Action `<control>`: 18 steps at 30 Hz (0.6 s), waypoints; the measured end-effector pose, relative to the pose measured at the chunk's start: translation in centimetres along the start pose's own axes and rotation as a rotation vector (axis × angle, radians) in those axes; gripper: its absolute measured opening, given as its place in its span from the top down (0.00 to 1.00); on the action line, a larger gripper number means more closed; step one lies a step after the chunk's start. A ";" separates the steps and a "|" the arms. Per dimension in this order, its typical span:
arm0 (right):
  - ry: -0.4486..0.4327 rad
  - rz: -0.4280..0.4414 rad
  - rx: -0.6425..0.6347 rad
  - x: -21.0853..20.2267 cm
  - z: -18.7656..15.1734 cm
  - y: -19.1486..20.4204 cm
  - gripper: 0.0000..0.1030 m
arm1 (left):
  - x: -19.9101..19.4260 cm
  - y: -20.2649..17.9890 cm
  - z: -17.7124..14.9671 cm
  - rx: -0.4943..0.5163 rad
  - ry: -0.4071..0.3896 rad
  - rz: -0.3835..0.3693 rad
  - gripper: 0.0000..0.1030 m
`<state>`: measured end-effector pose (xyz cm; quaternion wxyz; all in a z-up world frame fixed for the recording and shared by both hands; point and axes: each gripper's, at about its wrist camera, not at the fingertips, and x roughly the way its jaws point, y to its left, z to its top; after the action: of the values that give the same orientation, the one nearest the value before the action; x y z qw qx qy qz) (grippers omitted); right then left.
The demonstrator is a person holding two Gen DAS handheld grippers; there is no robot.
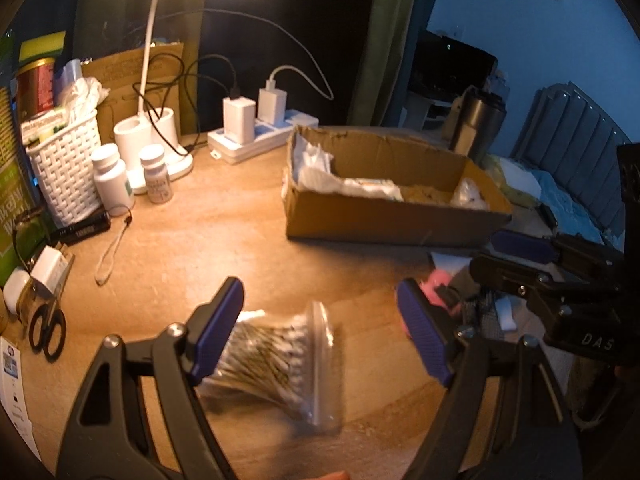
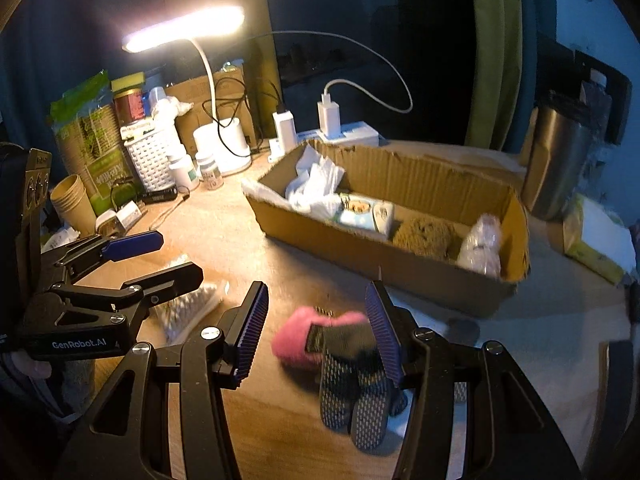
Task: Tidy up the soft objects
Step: 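Reach the right tool to the grey dotted glove and close on it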
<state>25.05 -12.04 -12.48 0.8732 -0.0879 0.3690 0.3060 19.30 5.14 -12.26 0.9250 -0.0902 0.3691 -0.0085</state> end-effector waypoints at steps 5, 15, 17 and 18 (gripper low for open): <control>0.010 -0.008 0.018 0.0 -1.3 -0.6 0.48 | 0.3 -0.5 -1.1 0.008 0.019 -0.001 0.22; 0.025 -0.033 0.035 0.3 -2.6 -1.7 0.48 | 0.6 0.0 -2.3 0.005 0.043 0.023 0.22; 0.023 -0.042 0.040 0.3 -2.6 -1.9 0.48 | 0.6 0.2 -2.4 0.002 0.047 0.027 0.22; 0.021 -0.048 0.043 0.2 -2.7 -2.0 0.48 | 0.6 0.4 -2.5 0.001 0.049 0.029 0.22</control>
<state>24.78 -14.57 -14.66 0.8781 -0.0811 0.3822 0.2763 18.05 5.04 -14.51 0.9157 -0.0841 0.3931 0.0025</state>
